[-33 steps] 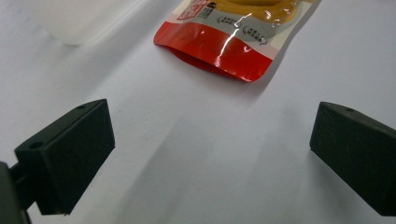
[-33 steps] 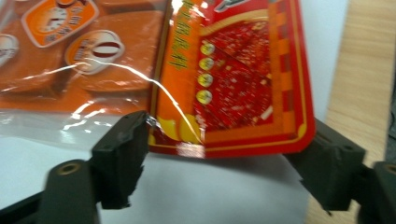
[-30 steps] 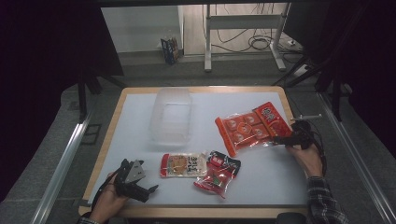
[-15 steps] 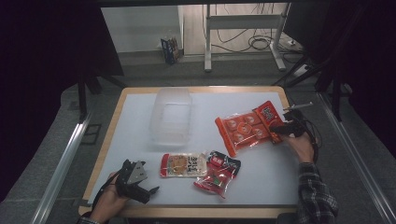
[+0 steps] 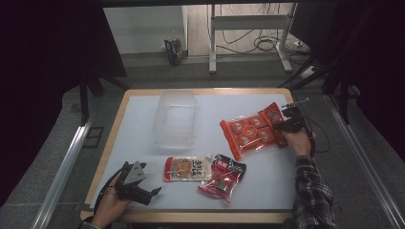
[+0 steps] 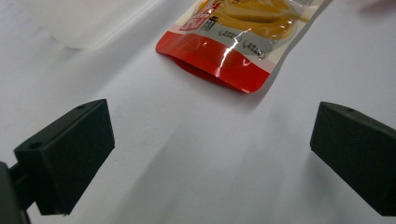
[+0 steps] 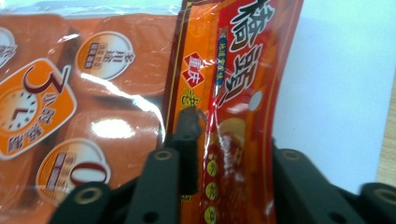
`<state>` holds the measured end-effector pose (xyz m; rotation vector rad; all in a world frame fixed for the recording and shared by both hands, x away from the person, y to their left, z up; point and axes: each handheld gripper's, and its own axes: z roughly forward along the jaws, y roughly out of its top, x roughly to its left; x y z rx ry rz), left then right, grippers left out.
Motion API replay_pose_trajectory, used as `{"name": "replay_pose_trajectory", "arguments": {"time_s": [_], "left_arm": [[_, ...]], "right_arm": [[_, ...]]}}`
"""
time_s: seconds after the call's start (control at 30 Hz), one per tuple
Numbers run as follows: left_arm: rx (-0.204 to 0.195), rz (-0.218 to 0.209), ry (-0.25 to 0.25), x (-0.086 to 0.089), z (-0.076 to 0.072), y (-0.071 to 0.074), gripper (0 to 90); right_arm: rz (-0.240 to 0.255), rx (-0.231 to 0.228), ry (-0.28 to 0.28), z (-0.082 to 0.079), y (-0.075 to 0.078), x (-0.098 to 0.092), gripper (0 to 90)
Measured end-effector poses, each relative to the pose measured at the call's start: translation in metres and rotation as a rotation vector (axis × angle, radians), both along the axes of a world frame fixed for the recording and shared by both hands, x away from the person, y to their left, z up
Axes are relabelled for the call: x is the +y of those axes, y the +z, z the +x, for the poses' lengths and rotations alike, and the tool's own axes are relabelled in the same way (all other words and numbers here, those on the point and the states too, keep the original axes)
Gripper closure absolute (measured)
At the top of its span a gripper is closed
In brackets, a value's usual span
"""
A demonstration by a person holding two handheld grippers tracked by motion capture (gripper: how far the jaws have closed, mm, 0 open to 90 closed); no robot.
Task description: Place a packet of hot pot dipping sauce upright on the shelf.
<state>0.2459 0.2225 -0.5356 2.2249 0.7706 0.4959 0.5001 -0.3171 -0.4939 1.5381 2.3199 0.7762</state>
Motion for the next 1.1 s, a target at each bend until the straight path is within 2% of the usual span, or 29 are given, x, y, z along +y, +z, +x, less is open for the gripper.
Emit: {"name": "replay_pose_trajectory", "arguments": {"time_s": [0.03, 0.07, 0.1, 0.17, 0.2, 0.27, 0.33, 0.43, 0.63, 0.8, 0.83, 1.07, 1.1], "left_arm": [[0.0, 0.0, 0.0, 0.0, 0.0, 0.0, 0.0], [0.007, -0.004, 0.0, 0.0, 0.0, 0.0, 0.0], [0.016, -0.012, 0.002, 0.001, 0.0, 0.001, 0.0], [0.037, -0.033, 0.001, 0.002, 0.001, 0.002, 0.2], [0.049, -0.052, -0.005, 0.002, 0.001, 0.003, 0.7], [0.068, -0.074, -0.007, 0.003, 0.0, 0.005, 1.8], [0.08, -0.085, -0.011, 0.004, 0.001, 0.005, 1.8], [0.079, -0.087, -0.008, 0.004, 0.001, 0.005, 1.8], [0.062, -0.06, -0.003, 0.003, 0.001, 0.004, 1.7], [0.055, -0.056, -0.01, 0.003, 0.0, 0.004, 1.6], [0.052, -0.053, -0.012, 0.002, 0.0, 0.004, 1.6], [0.045, -0.037, -0.023, 0.0, -0.001, 0.003, 1.6], [0.045, -0.037, -0.023, 0.0, -0.001, 0.003, 1.6]], "right_arm": [[0.0, 0.0, 0.0, 0.0, 0.0, 0.0, 74.9], [0.006, 0.008, -0.001, 0.003, -0.002, 0.0, 80.7], [0.006, 0.008, -0.001, 0.003, -0.002, 0.0, 80.7], [0.007, 0.006, -0.005, 0.003, -0.002, 0.0, 87.2], [0.01, 0.001, 0.002, 0.003, -0.002, 0.0, 87.9], [-0.018, -0.034, 0.017, 0.0, 0.0, 0.003, 88.4], [-0.026, -0.034, 0.021, -0.001, 0.001, 0.005, 88.4], [-0.034, -0.041, 0.022, -0.001, 0.004, 0.007, 88.5], [-0.038, -0.066, 0.024, -0.004, 0.012, 0.008, 88.6], [-0.033, -0.104, 0.015, -0.009, 0.028, 0.012, 88.6], [-0.032, -0.121, 0.027, -0.011, 0.036, 0.013, 88.6], [0.012, -0.18, 0.054, -0.021, 0.072, 0.021, 88.7], [0.012, -0.18, 0.054, -0.021, 0.072, 0.021, 88.7]]}}
